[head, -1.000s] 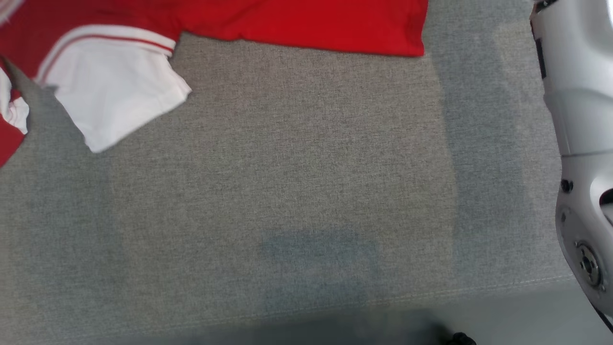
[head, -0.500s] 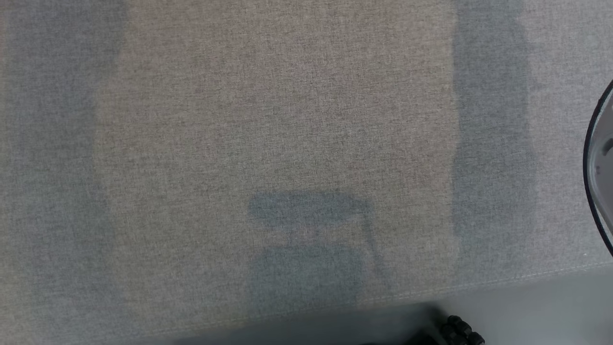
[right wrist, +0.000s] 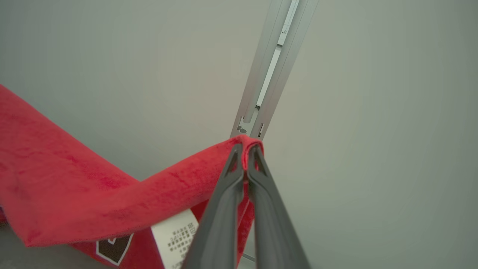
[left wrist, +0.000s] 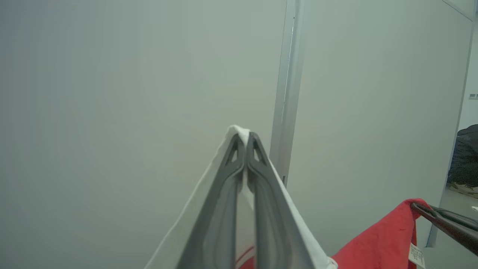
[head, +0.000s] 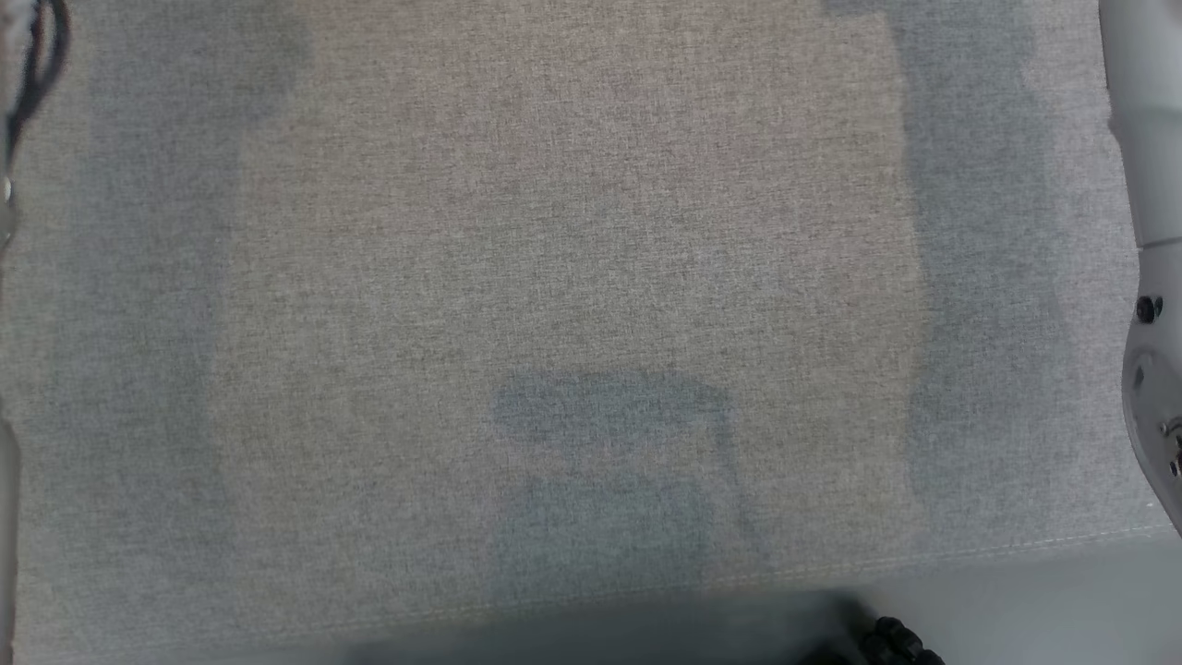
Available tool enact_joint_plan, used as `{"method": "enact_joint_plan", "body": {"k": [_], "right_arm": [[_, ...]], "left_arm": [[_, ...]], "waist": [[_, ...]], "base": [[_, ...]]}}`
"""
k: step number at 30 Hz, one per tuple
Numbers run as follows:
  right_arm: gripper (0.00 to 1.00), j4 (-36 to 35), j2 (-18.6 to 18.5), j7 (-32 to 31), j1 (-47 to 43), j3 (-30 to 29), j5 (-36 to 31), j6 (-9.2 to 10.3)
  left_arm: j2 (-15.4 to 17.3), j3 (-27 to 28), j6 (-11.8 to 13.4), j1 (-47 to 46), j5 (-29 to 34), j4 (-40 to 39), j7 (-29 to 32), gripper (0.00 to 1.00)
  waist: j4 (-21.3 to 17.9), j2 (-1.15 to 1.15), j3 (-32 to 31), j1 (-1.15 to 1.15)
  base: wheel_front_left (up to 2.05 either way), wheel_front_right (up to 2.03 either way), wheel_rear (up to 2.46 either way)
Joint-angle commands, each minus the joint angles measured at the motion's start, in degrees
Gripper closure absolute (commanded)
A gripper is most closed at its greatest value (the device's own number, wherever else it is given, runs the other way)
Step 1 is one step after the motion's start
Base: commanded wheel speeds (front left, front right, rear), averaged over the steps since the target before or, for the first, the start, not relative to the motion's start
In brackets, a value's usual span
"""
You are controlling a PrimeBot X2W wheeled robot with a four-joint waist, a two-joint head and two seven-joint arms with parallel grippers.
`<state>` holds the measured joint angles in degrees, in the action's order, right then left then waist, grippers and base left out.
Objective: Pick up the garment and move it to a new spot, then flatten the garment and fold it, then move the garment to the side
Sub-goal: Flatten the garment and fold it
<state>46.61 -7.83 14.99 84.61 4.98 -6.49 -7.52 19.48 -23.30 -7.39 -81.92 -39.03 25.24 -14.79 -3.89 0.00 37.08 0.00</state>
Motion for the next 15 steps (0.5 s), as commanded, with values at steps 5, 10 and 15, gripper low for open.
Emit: {"method": "enact_joint_plan", "body": {"k": [5, 10, 15], "right_arm": [[1.0, 0.55, -2.92, -0.44, -5.61, 5.01, 4.18, 0.06], [1.0, 0.23, -5.92, -3.35, -12.14, 10.11, 8.95, 0.06], [1.0, -2.16, -10.08, -8.78, -19.31, 16.32, 14.64, 0.08]], "left_arm": [[0.71, -0.47, 0.49, 10.62, -1.15, -2.08, -0.46, 1.0], [0.85, -1.69, 2.8, 22.67, -2.16, -3.99, 0.23, 1.0], [0.97, -2.86, 6.98, 35.32, -3.25, -7.74, 1.54, 1.0]], "waist": [[1.07, 0.0, -3.03, 0.0], [2.39, 0.0, -8.51, 0.0], [3.51, 0.0, -14.39, 0.0]], "base": [[0.0, 0.0, 0.0], [0.0, 0.0, 0.0], [0.0, 0.0, 0.0]]}}
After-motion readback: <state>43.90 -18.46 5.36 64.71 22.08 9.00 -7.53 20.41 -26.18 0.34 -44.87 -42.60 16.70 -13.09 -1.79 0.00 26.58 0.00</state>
